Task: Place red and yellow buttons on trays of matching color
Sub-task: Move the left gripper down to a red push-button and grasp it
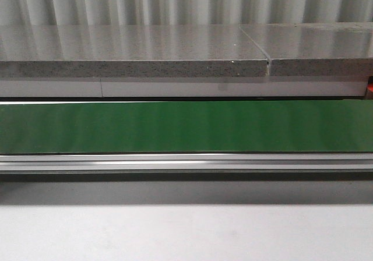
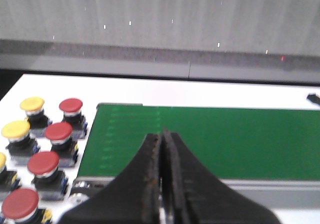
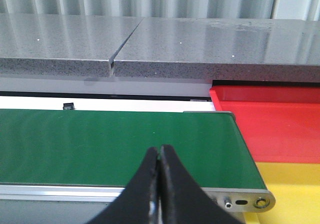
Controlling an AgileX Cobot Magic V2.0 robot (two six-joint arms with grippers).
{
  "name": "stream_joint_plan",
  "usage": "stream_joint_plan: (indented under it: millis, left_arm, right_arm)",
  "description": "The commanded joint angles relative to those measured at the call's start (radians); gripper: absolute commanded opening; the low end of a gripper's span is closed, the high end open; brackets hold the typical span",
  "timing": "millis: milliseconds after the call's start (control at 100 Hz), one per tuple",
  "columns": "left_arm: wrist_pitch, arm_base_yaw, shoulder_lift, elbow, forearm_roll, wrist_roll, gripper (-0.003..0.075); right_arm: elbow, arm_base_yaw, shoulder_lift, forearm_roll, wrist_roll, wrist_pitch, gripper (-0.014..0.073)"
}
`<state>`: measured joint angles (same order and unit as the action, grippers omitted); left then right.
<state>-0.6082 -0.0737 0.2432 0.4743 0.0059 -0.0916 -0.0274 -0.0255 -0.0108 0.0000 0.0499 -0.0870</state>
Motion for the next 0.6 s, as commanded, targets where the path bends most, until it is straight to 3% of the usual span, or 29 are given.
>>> stream_joint_plan:
  millis: [0,180,590]
  left_arm:
    - [-0.117,-0.009,0.101,0.131,0.032,-0.007,-0.002]
    - [-0.302,-0.009,0.238,0.262,0.038,-0.007,-0.002]
    - [-0.298,-0.009,0.291,0.267,0.038,-0.007,-0.0019]
  right_arm:
    - [-0.001,-0.004,-0.015,-0.007,-0.004,0.087,-0.0116]
    - [-0.001,-0.004,-0.015,-0.007,-0.004,0.087,-0.0116]
    - [-0.001,-0.004,-0.015,-0.007,-0.004,0.087,-0.0116]
